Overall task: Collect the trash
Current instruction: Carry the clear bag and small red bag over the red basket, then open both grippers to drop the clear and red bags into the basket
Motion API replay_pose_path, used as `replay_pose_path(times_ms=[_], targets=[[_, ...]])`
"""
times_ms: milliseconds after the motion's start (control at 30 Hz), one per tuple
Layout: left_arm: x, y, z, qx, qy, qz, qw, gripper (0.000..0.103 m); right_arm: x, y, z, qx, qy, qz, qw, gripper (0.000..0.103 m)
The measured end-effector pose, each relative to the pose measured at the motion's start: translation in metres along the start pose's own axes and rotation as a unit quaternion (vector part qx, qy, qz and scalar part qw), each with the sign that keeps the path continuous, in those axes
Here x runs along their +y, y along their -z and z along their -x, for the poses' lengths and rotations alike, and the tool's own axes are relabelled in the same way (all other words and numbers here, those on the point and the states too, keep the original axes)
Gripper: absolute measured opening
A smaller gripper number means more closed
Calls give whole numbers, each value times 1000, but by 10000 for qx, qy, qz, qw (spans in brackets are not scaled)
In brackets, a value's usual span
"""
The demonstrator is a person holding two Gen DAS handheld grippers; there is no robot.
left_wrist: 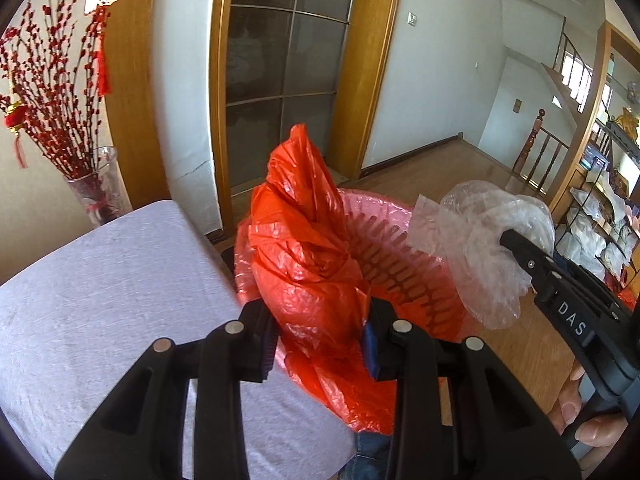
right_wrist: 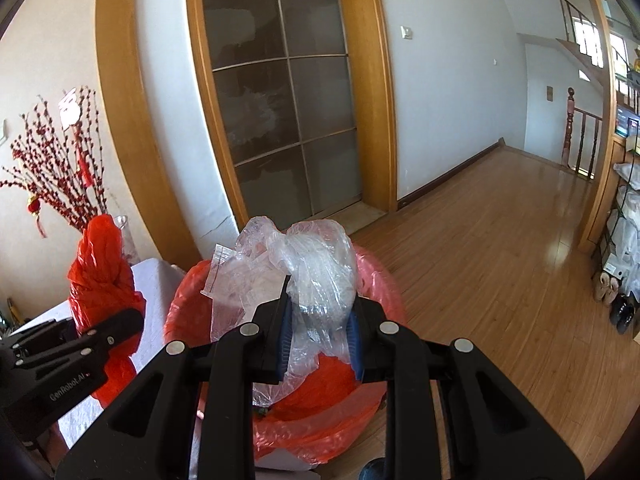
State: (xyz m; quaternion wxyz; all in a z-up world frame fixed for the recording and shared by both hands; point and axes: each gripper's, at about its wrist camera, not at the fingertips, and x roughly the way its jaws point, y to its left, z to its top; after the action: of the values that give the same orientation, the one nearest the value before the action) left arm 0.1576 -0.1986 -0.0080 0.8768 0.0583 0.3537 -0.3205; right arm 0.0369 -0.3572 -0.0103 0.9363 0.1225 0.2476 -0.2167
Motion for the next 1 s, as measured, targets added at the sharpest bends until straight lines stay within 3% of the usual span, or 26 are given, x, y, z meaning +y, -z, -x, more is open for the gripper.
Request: replay_pose_path(times_ms=[700,1000], targets=[[-5,-14,-45,257,131,-35,9996,35,-8,-6,-23,25,38,-267,9996,24],[-2,-12,-51,334,129,48,9993,47,-17,-8,-27,47,-167,-435,9989,37]])
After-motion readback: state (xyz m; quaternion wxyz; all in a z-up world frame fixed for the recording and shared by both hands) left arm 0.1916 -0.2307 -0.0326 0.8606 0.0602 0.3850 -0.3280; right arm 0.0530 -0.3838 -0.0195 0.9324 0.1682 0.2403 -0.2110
